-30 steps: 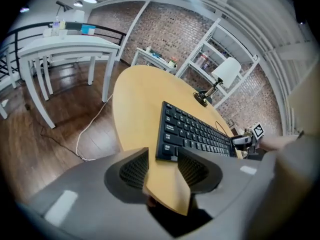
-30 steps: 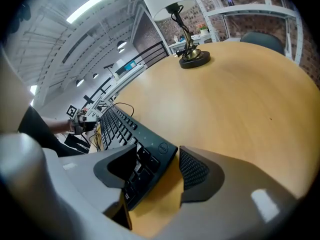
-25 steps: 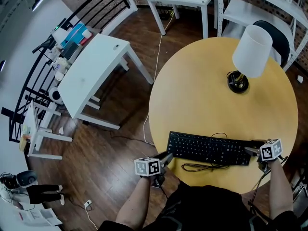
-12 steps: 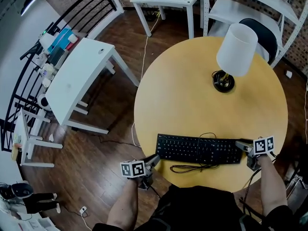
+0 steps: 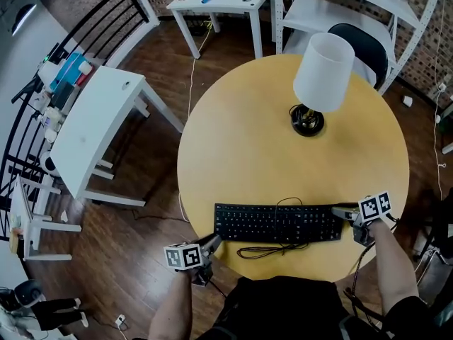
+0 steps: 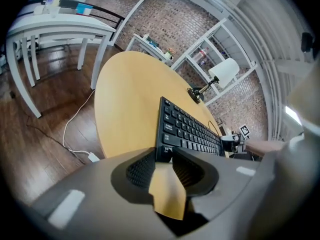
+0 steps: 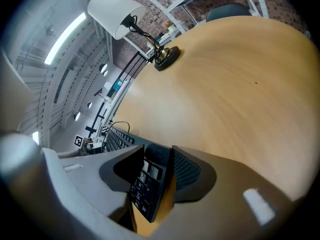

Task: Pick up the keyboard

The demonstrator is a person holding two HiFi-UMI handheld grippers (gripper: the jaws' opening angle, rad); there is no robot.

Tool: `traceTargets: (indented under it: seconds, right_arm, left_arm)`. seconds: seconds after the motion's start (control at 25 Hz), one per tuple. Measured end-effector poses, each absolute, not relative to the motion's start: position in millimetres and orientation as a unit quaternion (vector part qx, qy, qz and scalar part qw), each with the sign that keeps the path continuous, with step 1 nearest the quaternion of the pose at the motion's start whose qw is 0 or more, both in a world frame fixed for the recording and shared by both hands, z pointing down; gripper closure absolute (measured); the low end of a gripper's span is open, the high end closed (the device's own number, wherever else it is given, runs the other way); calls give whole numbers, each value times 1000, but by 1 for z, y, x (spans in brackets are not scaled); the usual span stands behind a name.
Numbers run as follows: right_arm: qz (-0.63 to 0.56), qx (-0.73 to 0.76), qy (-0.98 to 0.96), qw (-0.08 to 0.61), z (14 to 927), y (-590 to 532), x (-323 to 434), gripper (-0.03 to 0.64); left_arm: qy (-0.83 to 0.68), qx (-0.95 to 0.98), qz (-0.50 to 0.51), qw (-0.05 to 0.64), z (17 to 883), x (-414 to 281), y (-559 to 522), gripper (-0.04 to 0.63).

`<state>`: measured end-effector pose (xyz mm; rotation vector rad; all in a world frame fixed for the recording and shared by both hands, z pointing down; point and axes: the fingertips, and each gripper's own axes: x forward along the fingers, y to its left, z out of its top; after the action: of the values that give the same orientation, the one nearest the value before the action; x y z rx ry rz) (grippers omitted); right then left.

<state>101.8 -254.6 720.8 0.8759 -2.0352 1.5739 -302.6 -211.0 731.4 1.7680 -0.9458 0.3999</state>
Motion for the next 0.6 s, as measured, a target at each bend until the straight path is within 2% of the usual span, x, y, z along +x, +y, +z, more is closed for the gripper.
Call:
traceTargets:
  seconds: [0.16,0.28,0.4,0.6]
  right_arm:
    - [589,293,-729,191,718,-246,103,442]
    - [599,267,-727,204,716,-238,102,411]
    - [625,254,-711,199,718,-237,105,468]
    - [656,224,-705,151,718,-223,106,483]
  left_arm:
    - [-387,753,184,500,728,-302,-212,480]
    - [-396,767,209,459,723,-301,-217,476]
    - [-392,765,216,463,724,-299,-221,476]
    - [-378,763,228,472,727,-298,-219,477]
